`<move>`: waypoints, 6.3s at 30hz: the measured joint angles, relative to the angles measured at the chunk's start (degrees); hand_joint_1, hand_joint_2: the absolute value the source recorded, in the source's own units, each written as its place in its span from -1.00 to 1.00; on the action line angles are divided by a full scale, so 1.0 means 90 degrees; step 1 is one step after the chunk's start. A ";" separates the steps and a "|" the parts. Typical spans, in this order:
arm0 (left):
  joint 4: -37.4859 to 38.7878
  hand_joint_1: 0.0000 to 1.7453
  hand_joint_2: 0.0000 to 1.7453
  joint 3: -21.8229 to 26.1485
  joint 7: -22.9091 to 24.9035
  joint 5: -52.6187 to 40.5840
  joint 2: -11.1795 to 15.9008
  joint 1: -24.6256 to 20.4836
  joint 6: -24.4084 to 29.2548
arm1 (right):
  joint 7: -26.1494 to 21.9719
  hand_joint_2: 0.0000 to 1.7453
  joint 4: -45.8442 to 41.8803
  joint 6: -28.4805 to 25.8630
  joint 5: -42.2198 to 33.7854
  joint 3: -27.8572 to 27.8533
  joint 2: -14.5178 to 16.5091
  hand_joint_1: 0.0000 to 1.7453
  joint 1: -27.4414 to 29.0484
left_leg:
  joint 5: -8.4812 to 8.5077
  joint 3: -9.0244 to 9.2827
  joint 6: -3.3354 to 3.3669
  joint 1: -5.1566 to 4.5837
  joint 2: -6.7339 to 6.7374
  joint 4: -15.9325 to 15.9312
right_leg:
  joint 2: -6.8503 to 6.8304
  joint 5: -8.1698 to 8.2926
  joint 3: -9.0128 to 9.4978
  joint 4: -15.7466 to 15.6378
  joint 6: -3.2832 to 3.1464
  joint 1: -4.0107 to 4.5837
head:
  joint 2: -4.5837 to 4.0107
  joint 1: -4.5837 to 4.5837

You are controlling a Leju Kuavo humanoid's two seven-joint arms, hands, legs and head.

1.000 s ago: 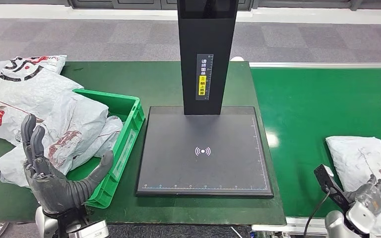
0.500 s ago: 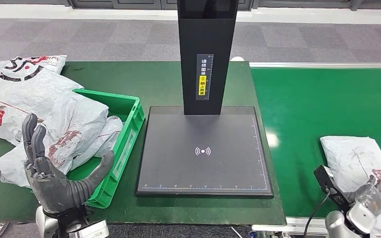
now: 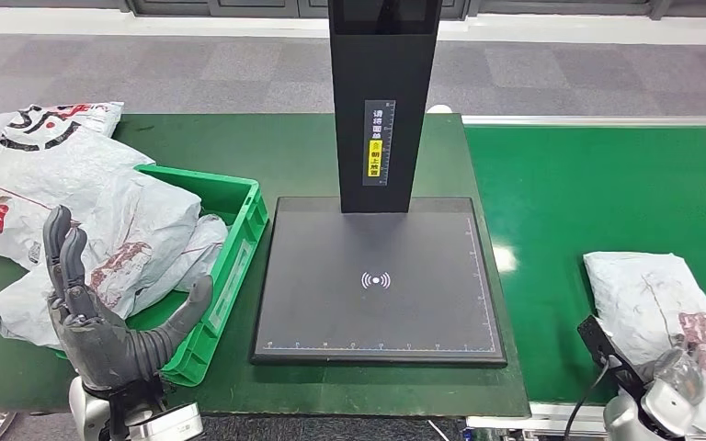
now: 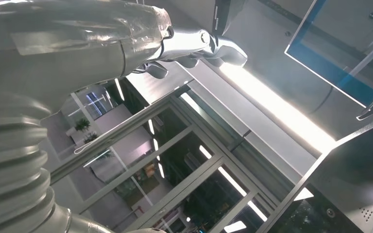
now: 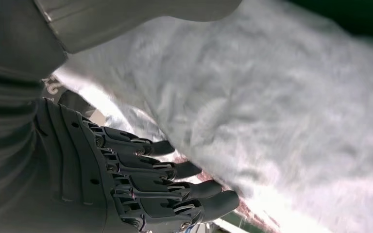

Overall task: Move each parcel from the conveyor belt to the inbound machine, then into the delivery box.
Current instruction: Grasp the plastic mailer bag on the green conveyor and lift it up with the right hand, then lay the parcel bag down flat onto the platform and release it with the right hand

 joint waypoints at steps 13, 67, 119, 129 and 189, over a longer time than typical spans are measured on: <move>-0.0001 -1.00 1.00 0.0000 0.0057 -0.0024 -0.0001 0.0006 0.0036 | -0.0011 1.00 0.0610 -0.0207 0.0002 0.0001 0.0000 -1.00 -0.0246 | 0.0002 0.0002 0.0003 0.0000 0.0000 0.0001 | 0.0000 0.0004 0.0005 0.0000 0.0005 -0.0003 | 0.0000 0.0000; 0.0072 -1.00 1.00 0.0000 -0.0004 -0.0086 -0.0018 0.0024 0.0004 | -0.1352 1.00 0.0682 -0.0598 -0.0664 0.0002 0.0252 1.00 -0.0406 | 0.0010 -0.0051 0.0028 -0.0005 0.0004 0.0013 | 0.0003 0.0022 0.0018 -0.0002 0.0034 -0.0012 | 0.0000 0.0002; -0.0282 -1.00 1.00 0.0002 -0.0099 -0.0169 0.0135 0.0424 0.0064 | -0.2779 1.00 -0.3667 -0.0374 -0.2445 0.4305 0.1239 1.00 0.0473 | 0.0025 -0.0054 0.0021 -0.0001 -0.0027 0.0011 | -0.0021 0.0025 -0.0031 -0.0001 0.0027 -0.0007 | 0.0000 0.0000; -0.0080 -1.00 1.00 0.0000 -0.0187 -0.0020 0.0144 0.0182 -0.0008 | -0.2915 1.00 -0.2768 -0.0297 -0.2526 0.4945 0.1239 1.00 0.0132 | 0.0026 -0.0050 0.0021 -0.0001 -0.0026 0.0012 | -0.0018 0.0026 -0.0030 -0.0001 0.0027 -0.0006 | 0.0000 0.0000; -0.0351 -1.00 1.00 0.0002 -0.0061 -0.0203 0.0433 0.0603 0.0281 | -0.5028 1.00 -0.5115 0.1582 -0.6385 0.4827 0.0873 -1.00 0.1294 | 0.0020 -0.0050 0.0024 -0.0002 -0.0026 0.0013 | -0.0016 0.0024 -0.0033 -0.0002 0.0028 -0.0007 | 0.0000 0.0000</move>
